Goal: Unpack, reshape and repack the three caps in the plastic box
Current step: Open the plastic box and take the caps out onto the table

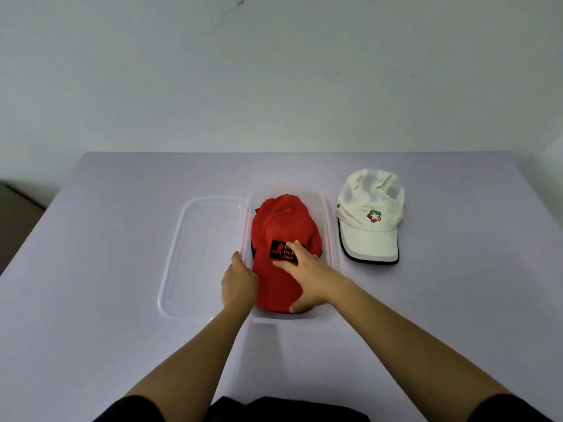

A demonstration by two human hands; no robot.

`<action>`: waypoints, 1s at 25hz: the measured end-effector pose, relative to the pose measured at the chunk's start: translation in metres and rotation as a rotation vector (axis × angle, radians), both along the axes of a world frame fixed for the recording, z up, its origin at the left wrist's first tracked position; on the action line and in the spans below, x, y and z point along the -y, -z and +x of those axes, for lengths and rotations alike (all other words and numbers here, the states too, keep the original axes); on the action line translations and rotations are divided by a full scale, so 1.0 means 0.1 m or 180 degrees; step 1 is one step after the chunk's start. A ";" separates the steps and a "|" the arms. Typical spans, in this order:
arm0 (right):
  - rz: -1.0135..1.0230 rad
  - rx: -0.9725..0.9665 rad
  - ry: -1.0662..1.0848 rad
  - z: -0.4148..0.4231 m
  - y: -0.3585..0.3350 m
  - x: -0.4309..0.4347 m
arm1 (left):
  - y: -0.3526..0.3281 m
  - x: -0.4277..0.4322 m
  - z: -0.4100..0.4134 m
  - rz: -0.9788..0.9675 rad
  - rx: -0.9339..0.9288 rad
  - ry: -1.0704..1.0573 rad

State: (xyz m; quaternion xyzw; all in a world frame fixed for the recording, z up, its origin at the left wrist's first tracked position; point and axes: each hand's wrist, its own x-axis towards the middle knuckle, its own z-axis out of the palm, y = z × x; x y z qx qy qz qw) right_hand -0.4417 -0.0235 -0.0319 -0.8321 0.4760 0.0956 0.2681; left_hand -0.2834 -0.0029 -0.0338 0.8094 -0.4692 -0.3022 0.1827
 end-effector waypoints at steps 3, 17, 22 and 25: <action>-0.0136 -0.0538 -0.0129 0.06 0.04 -0.02 | -0.01 -0.01 0.00 0.0004 0.0047 0.0023; -0.1388 0.0368 0.0647 -0.14 -0.18 -0.11 | 0.03 -0.03 0.00 -0.0129 0.0008 0.0120; -0.3001 0.1111 0.1154 -0.89 -0.25 -0.25 | 0.07 -0.02 -0.02 -0.0134 0.0038 0.0188; -0.3109 0.0765 0.1774 -1.41 -0.24 -0.27 | 0.10 -0.02 -0.01 -0.0105 0.0113 0.0186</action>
